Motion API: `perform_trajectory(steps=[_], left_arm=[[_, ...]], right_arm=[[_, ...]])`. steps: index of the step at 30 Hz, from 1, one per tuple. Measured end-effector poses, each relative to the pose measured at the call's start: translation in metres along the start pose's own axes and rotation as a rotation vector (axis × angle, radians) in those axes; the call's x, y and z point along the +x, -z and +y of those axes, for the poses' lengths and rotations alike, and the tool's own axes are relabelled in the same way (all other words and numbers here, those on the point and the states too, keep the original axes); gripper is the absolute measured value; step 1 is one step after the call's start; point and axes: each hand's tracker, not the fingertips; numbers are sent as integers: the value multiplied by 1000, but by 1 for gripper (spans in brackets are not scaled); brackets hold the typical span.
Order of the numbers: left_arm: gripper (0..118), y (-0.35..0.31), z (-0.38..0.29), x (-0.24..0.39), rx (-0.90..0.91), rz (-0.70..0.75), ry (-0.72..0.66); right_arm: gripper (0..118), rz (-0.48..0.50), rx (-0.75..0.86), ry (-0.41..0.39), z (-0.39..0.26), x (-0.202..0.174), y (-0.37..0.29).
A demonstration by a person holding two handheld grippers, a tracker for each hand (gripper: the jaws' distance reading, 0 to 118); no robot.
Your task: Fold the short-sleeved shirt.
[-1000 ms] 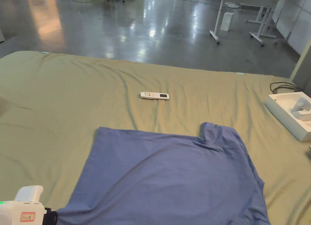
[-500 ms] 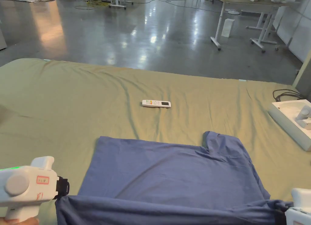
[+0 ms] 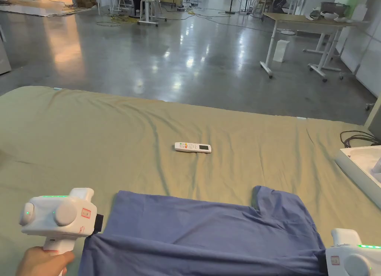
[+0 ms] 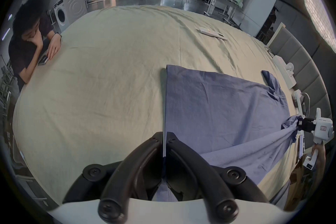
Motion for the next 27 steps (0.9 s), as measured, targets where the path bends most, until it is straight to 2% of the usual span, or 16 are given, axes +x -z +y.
perform_trajectory(steps=[6,8,9,10,11,12,13,16,22,24,25,27], left_arm=[[4,18,8,6,-1,20,12],[7,20,6,8,-10,25,20],[16,20,6,8,-10,20,22],[36,19,3,9,-10,20,25],[45,18,1,9,-10,28,28],[47,14,0,8,-12,25,27],[47,11,-2,6,-11,16,21],[47,-9,-17,7,45,-47,-11],[47,-73,-34,19,286,-92,-1],[43,-94,-45,28,372,-95,21],[33,-103,-48,34,416,-88,27],[17,-122,-58,44,497,-72,50]], right_arm=[[8,-11,-25,-18,-3,-3,22],[18,-12,-25,-21,-4,-4,22],[27,-14,-14,-25,-6,-5,20],[36,-22,-3,-31,-7,-5,18],[41,-32,7,-32,-7,-6,15],[48,-37,39,-24,-9,-5,9],[55,-27,71,-13,-10,-4,2],[59,12,180,35,-13,-4,-27],[58,75,472,48,-22,-24,-95],[58,101,557,69,-27,-34,-117],[53,112,603,78,-31,-39,-127],[34,106,692,93,-38,-48,-145]])
